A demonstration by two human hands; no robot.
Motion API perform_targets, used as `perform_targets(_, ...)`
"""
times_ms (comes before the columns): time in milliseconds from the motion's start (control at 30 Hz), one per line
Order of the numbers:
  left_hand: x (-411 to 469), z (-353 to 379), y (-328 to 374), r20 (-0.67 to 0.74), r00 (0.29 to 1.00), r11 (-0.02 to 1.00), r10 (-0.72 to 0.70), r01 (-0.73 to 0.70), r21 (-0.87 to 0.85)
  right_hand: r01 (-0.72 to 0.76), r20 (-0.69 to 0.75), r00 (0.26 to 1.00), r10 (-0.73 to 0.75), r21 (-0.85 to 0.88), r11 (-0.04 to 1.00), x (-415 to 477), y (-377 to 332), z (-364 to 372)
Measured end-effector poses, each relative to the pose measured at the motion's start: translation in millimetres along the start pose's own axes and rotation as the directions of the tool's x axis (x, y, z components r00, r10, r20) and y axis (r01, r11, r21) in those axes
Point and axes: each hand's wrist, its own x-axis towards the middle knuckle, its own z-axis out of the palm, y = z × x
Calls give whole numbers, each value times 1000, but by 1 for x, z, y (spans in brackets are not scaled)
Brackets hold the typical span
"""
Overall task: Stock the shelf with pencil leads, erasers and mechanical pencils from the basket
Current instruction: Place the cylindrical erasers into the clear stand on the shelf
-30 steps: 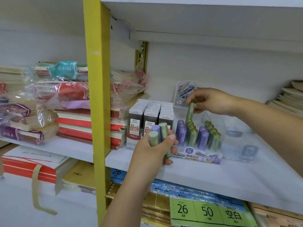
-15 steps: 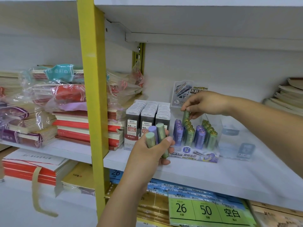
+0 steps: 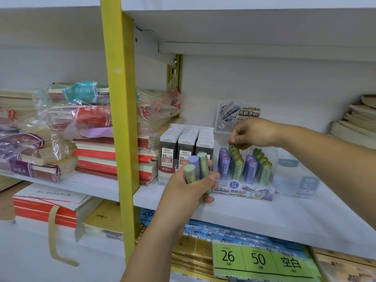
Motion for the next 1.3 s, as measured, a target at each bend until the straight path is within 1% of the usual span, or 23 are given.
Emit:
perform_targets(67, 0, -1, 1, 6, 1000, 999, -3, 2, 43, 62, -139, 987, -80, -124, 990, -12, -9, -6)
perform_targets(100, 0, -1, 1, 7, 1000, 997, -9, 8, 80, 116, -210, 969, -132, -88, 989, -22, -15, -7)
perform_targets(133, -1, -1, 0, 6, 1000, 993, -15, 14, 117, 176, -249, 954, -165, 21, 984, -33, -21, -7)
perform_targets(167, -1, 0, -1, -2, 1000, 990, -16, 16, 143, 233, -247, 950, -190, 156, 960, -46, -26, -5)
perform_targets(200, -1, 0, -2, -15, 1000, 988, -10, 12, 157, 276, -207, 952, -225, 265, 924, -58, -31, -2)
perform_targets(267, -1, 2, -2, -25, 1000, 985, 5, -1, 172, 318, -107, 948, -299, 343, 884, -76, -37, 6)
perform_targets(333, -2, 3, -1, -6, 1000, 984, 6, -5, 179, 320, -51, 945, -322, 338, 885, -84, -38, 14)
perform_targets(433, -3, 5, 1, 41, 999, 986, 2, -8, 164, 296, -70, 954, -291, 370, 881, -90, -37, 16)
perform_targets(567, -6, 2, 3, 120, 993, 994, 13, -26, 108, 246, -25, 966, -258, 405, 881, -97, -34, 13)
perform_targets(633, -6, -5, 5, 101, 995, 996, 27, -35, 84, 214, -63, 976, -210, 483, 849, -99, -29, 12)
perform_targets(700, -4, -11, 5, 45, 997, 995, 59, -62, 74, 181, -71, 983, -169, 520, 834, -100, -26, 12)
perform_targets(733, -3, -12, 5, 21, 997, 994, 78, -80, 72, 183, -72, 983, -170, 478, 859, -102, -27, 13)
perform_targets(767, -3, -13, 5, 1, 995, 992, 95, -95, 77, 215, -83, 977, -198, 370, 904, -102, -27, 15)
perform_targets(800, -3, -13, 5, -13, 994, 990, 109, -107, 93, 262, -93, 964, -247, 219, 940, -103, -28, 16)
perform_targets(833, -2, -12, 4, -21, 992, 987, 122, -119, 112, 314, -96, 947, -308, 61, 947, -103, -31, 18)
perform_targets(867, -1, -11, 4, -24, 991, 983, 133, -129, 133, 365, -97, 924, -370, -71, 928, -103, -36, 20)
perform_targets(900, -1, -10, 3, -27, 989, 979, 143, -137, 151, 409, -96, 899, -426, -158, 899, -103, -41, 23)
perform_targets(967, 0, -8, 3, -43, 986, 973, 158, -148, 179, 466, -101, 864, -494, -214, 859, -101, -49, 29)
perform_targets(1033, 0, -7, 4, -48, 985, 971, 166, -155, 182, 474, -121, 859, -497, -174, 863, -99, -50, 32)
perform_targets(1100, -1, -6, 5, -34, 987, 973, 160, -152, 171, 443, -163, 876, -454, -102, 891, -96, -45, 28)
perform_targets(1167, 0, -5, 5, -17, 989, 974, 149, -144, 176, 403, -232, 895, -382, 48, 914, -90, -37, 18)
perform_targets(1233, 0, -3, 4, -6, 990, 971, 144, -140, 196, 378, -320, 898, -302, 208, 902, -78, -28, 4)
perform_targets(1300, 0, 0, 2, -1, 989, 968, 149, -145, 204, 342, -406, 886, -227, 239, 909, -62, -19, -10)
